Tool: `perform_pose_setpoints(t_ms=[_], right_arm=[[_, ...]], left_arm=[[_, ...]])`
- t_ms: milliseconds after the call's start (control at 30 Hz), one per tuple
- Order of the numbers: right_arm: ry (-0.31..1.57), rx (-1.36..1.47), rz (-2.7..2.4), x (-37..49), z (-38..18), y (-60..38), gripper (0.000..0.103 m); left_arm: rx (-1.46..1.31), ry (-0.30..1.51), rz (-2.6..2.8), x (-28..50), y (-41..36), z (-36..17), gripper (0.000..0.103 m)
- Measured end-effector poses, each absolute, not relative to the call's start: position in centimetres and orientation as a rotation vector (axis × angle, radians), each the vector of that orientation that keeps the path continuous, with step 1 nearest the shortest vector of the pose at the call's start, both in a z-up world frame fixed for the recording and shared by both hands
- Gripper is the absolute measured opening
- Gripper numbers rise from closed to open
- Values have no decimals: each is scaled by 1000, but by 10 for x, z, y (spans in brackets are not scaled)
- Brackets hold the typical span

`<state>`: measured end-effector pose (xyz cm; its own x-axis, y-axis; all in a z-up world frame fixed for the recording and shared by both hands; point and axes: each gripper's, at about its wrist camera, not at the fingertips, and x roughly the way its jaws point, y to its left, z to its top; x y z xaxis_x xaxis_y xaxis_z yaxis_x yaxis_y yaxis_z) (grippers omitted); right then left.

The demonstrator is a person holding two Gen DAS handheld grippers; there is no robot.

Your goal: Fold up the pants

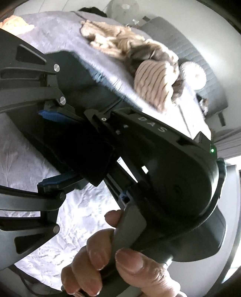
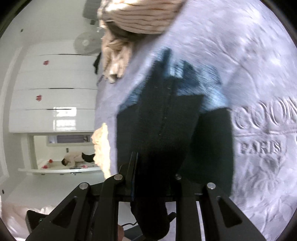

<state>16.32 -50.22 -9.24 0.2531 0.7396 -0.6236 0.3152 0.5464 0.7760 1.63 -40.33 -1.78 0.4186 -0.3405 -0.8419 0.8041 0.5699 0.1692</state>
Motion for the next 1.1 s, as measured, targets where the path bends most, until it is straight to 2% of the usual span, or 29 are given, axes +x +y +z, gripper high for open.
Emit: perform_pose_setpoints(t_ms=[67, 133, 267, 333, 367, 400, 533, 800, 1000, 1100], right_arm=[[1361, 1007, 340, 160, -109, -505, 23], [1389, 987, 303, 157, -119, -505, 27], [1402, 970, 262, 148, -111, -509, 35], [1420, 916, 221, 148, -103, -510, 38], [1420, 899, 198, 146, -97, -512, 38], [1420, 887, 173, 145, -94, -514, 38], [1410, 816, 40, 136, -72, -522, 39], [1272, 667, 33, 137, -19, -494, 39], [1444, 594, 24, 142, -65, -463, 39], [1441, 599, 10, 137, -78, -468, 39]], left_arm=[[632, 906, -787, 17, -403, -32, 48], [625, 962, -811, 17, -399, -37, 52], [576, 978, -837, 16, -371, -16, 52], [558, 970, -809, 20, -354, -4, 63], [536, 965, -779, 25, -342, 4, 74], [503, 958, -746, 32, -329, 12, 75], [411, 1033, -586, 72, -282, 17, 76], [228, 1302, -282, 123, -212, -36, 76], [219, 1371, -267, 110, -214, -55, 76], [235, 1379, -278, 110, -217, -53, 76]])
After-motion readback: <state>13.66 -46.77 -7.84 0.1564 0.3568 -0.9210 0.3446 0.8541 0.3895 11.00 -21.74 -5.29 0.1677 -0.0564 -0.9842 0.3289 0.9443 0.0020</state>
